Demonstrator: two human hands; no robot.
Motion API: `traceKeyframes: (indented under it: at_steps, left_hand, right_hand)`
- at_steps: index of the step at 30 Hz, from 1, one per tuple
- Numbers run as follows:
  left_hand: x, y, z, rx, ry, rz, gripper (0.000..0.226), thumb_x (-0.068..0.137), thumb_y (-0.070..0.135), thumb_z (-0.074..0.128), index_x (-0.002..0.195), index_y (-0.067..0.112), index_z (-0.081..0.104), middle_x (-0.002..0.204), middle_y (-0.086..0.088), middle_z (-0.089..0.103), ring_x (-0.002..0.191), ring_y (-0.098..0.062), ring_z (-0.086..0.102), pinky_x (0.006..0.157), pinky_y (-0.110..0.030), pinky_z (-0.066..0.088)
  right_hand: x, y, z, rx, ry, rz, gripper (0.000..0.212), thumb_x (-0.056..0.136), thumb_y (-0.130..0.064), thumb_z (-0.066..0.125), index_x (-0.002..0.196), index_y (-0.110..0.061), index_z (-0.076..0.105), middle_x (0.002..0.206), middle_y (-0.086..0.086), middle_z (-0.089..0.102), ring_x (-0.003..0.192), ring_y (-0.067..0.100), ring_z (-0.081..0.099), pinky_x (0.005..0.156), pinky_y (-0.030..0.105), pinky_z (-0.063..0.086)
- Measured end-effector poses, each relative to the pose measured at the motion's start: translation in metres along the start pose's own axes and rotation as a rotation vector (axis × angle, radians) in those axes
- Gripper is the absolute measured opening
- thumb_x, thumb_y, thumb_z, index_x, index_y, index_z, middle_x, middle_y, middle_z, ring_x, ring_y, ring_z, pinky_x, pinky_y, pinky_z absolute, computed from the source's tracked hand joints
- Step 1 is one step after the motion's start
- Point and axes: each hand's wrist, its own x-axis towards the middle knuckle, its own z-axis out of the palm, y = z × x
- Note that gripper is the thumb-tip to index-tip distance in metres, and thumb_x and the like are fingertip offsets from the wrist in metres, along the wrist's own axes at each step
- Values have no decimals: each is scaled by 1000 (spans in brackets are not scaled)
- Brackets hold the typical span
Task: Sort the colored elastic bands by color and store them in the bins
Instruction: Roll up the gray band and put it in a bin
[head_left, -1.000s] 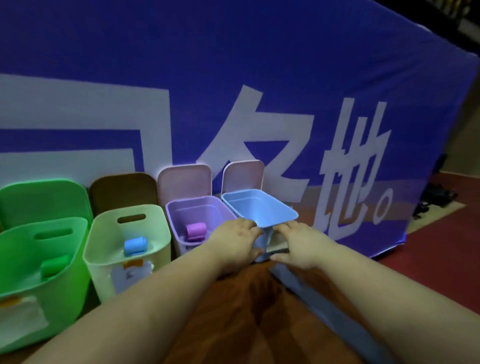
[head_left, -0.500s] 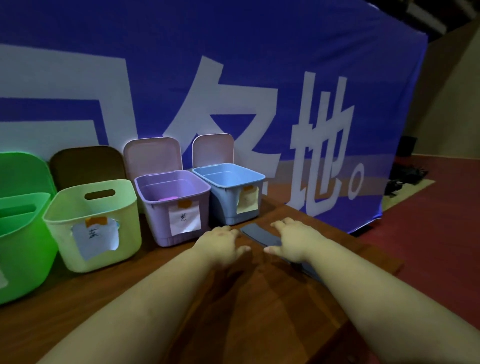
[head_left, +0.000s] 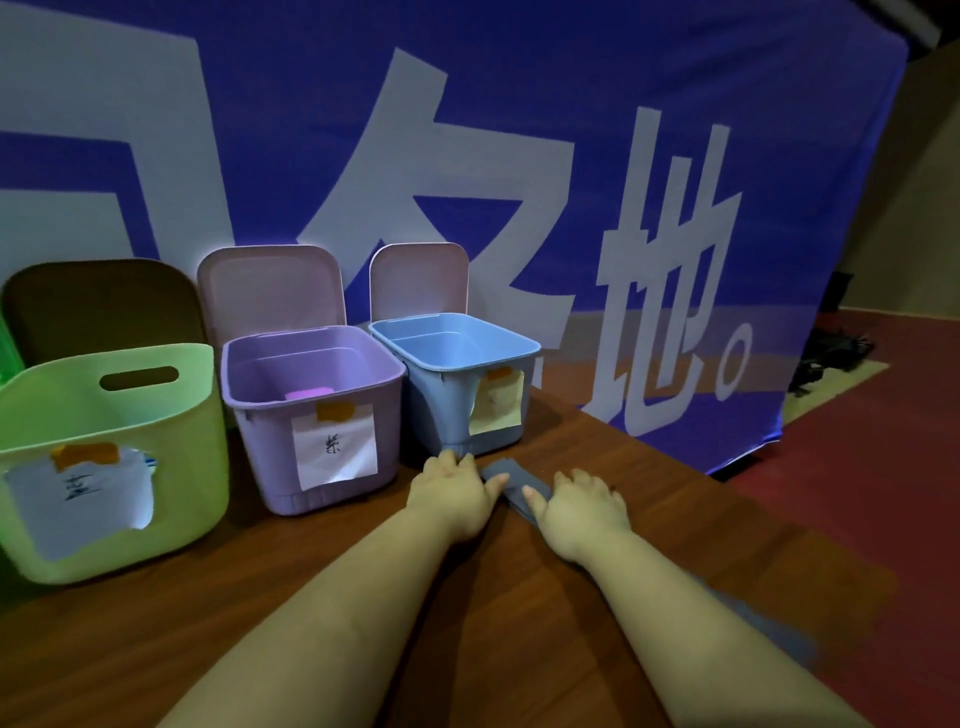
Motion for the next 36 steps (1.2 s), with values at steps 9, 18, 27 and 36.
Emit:
traceKeyframes:
  at_steps: [9,18,27,36]
  left_hand:
    - [30,-9,24,-343,201,44,27,95,44,45,114,25,48,125,-2,53,117,-23,47,99,-37,37]
    - [7,-14,7,-1182,89,24,17,87,10,65,94,16,51,96,-9,63,84,-20,66,67,-27,54]
    - [-79,-22,-82,-1324,-150,-24,28,86,5,64,113,7,60,98,-13,67,86,-23,63,82,-30,53]
    - [-226,-41,-164,-1550,-313,-200,42,63,11,71,102,1,60,86,-15,67,70,-23,69,61,-29,59]
  right_hand:
    - [16,6,10,243,137,-41,38,94,-46,46,121,-19,50,119,3,58,112,24,53,92,35,41]
    - [4,10,6,649,217,-75,26,91,-42,55,105,-20,52,95,-2,61,88,20,60,75,38,52]
    - [-62,-3,-50,420,183,-272,38,94,-55,36,76,-25,52,73,-4,58,69,12,55,57,28,41]
    - [-186,-38,-134,309,180,-508,54,90,-61,38,75,-13,60,69,6,56,66,19,54,60,33,39]
